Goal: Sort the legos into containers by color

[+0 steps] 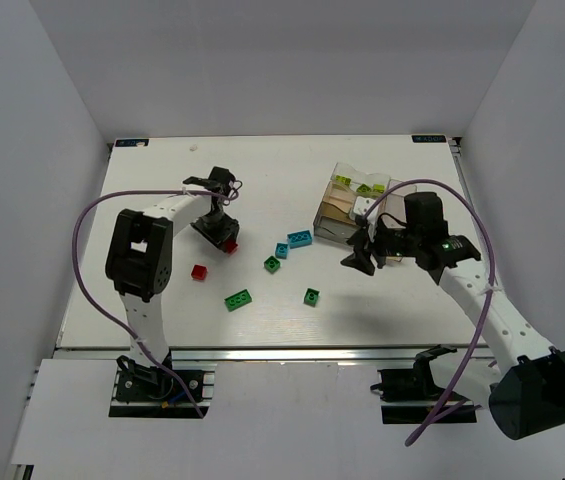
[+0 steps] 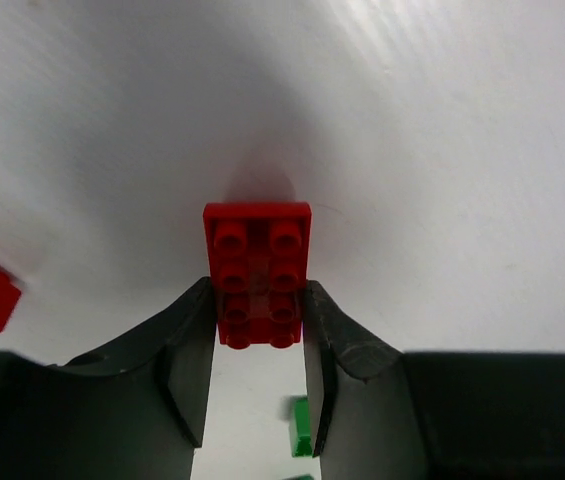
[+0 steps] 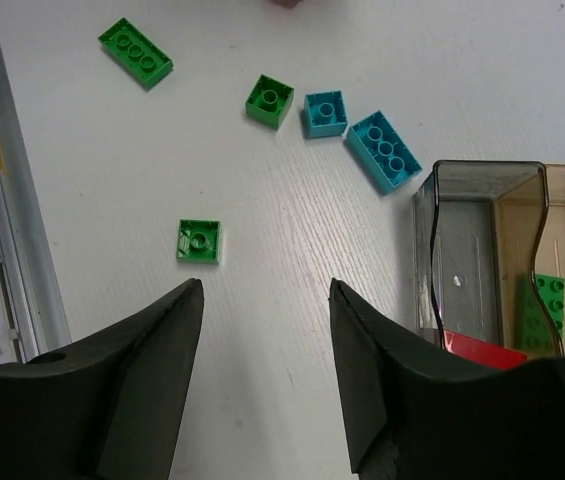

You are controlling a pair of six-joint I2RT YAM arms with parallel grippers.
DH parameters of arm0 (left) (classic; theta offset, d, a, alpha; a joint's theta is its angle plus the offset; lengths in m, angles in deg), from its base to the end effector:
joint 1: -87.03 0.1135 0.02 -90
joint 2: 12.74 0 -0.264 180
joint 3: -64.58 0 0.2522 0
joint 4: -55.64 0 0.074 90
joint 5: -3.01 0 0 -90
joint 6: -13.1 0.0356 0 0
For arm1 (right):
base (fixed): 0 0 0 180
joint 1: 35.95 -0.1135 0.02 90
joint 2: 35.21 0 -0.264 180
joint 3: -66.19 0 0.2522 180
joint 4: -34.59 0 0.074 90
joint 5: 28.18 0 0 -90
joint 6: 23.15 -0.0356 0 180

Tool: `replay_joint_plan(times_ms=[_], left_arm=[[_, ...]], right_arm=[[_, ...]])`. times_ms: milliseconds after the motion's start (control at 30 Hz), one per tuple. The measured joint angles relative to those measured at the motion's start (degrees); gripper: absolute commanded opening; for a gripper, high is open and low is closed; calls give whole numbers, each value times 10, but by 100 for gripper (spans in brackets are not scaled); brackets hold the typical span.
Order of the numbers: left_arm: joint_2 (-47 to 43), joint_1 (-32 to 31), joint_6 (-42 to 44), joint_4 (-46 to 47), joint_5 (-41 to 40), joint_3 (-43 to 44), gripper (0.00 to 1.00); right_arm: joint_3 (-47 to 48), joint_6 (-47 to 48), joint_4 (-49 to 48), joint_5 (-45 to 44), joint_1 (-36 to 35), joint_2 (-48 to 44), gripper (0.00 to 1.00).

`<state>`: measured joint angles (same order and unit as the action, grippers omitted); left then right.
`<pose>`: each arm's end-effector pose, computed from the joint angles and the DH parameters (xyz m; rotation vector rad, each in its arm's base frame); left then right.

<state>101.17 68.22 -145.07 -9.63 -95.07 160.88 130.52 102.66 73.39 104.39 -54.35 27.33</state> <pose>0.3622 -0.1181 0.1701 -1.2455 2.6792 0.0249 0.2110 0.0956 0.2953 -1.2901 1.6456 0.6356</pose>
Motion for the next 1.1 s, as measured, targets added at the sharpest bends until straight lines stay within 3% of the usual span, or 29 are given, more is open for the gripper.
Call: replay_joint_plan(times_ms=[33,67,167,200,233,467,700,800,867,1000,1100], left_arm=[[-3,0,9,8,6,0,15],[-7,-1,19,19,13,-1,0],[-43,-4,70,104,83,-24,0],[-64,-5,89,154,120,-45,0],[-80,-7,102,191,155,-60,0],[-98,-45,161,436,356,-84,0],[6,-99,189,510,430,19,0],[50,-118,202,504,435,67,8],[71,-127,209,495,434,90,23],[99,-140,228,455,425,123,45],[110,-146,243,429,412,140,52]], right_arm=[[-3,-5,-5,-5,0,-5,55],[-7,-12,-11,-11,0,-10,52],[-17,-56,-36,-53,3,-22,22],[-17,-76,-43,-69,5,-22,3],[-18,-92,-54,-85,9,-22,0],[-26,-189,-105,-166,35,-21,0],[-28,-226,-120,-186,56,-21,0],[-34,-235,-124,-186,63,-21,0],[-39,-236,-124,-187,67,-21,0],[-43,-239,-124,-186,76,-21,0],[-43,-240,-125,-185,81,-21,0]])
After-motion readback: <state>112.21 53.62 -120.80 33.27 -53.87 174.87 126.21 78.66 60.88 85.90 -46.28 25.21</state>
